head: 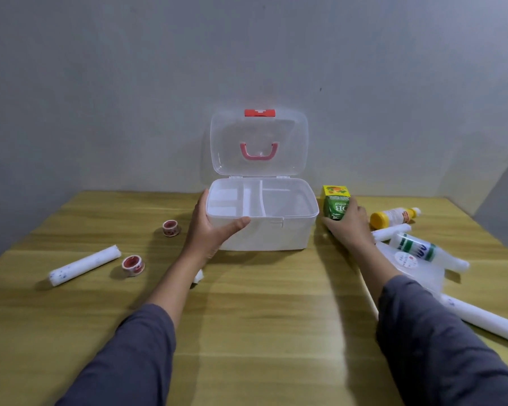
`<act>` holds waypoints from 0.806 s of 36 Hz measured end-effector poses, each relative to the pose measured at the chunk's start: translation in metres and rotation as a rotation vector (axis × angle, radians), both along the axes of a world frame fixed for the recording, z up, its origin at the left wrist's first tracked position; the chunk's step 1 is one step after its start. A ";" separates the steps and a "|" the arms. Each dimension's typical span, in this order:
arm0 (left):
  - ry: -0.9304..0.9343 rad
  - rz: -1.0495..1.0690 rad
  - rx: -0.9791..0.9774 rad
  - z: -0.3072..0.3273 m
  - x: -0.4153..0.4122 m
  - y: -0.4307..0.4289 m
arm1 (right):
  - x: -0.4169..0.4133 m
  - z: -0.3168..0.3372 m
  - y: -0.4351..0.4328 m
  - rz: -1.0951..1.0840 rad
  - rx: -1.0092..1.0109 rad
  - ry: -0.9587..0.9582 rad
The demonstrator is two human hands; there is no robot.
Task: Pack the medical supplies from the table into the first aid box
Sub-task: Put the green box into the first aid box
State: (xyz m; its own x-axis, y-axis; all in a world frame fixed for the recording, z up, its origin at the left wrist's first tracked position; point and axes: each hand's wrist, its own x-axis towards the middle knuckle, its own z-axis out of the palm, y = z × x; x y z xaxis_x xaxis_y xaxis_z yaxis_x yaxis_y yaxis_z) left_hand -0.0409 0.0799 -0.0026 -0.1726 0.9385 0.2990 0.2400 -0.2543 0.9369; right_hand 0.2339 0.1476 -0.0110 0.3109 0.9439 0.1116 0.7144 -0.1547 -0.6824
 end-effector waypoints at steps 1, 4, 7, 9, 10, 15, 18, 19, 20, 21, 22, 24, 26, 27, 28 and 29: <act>-0.002 0.002 -0.010 0.000 0.000 0.000 | -0.001 0.000 -0.001 -0.012 -0.007 -0.004; -0.006 -0.007 -0.016 0.000 -0.001 0.000 | -0.001 0.002 -0.003 -0.024 0.038 0.030; -0.010 -0.009 -0.024 0.002 0.000 -0.002 | 0.003 0.009 -0.003 -0.018 0.169 0.096; -0.012 -0.010 -0.035 0.001 -0.001 -0.002 | 0.007 0.020 -0.004 -0.004 0.258 0.148; -0.015 -0.014 -0.038 0.000 -0.001 -0.001 | 0.009 0.026 -0.006 0.006 0.292 0.184; -0.022 -0.021 -0.043 0.001 0.000 -0.001 | 0.015 0.056 -0.020 0.147 0.441 0.294; -0.015 -0.020 -0.050 0.001 0.000 0.000 | 0.017 0.068 -0.027 0.321 0.370 0.271; -0.014 -0.022 -0.048 0.001 0.000 -0.001 | 0.017 0.071 -0.028 0.384 0.326 0.251; -0.016 -0.024 -0.045 0.001 0.000 0.000 | 0.015 0.073 -0.030 0.443 0.280 0.243; -0.016 -0.021 -0.044 0.001 0.000 0.000 | 0.014 0.075 -0.030 0.487 0.239 0.238; -0.020 -0.019 -0.045 0.001 0.000 0.000 | 0.011 0.077 -0.030 0.517 0.215 0.227; -0.030 -0.012 -0.048 0.000 0.000 0.002 | 0.007 0.082 -0.029 0.549 0.203 0.176; -0.036 -0.008 -0.053 0.000 0.000 0.002 | 0.003 0.086 -0.025 0.568 0.185 0.138; -0.039 -0.009 -0.056 -0.001 -0.001 0.003 | 0.001 0.089 -0.023 0.576 0.175 0.127; -0.043 -0.010 -0.056 -0.001 0.000 0.003 | -0.001 0.091 -0.021 0.582 0.166 0.110; -0.044 -0.011 -0.052 0.000 0.000 0.003 | -0.003 0.094 -0.019 0.586 0.158 0.084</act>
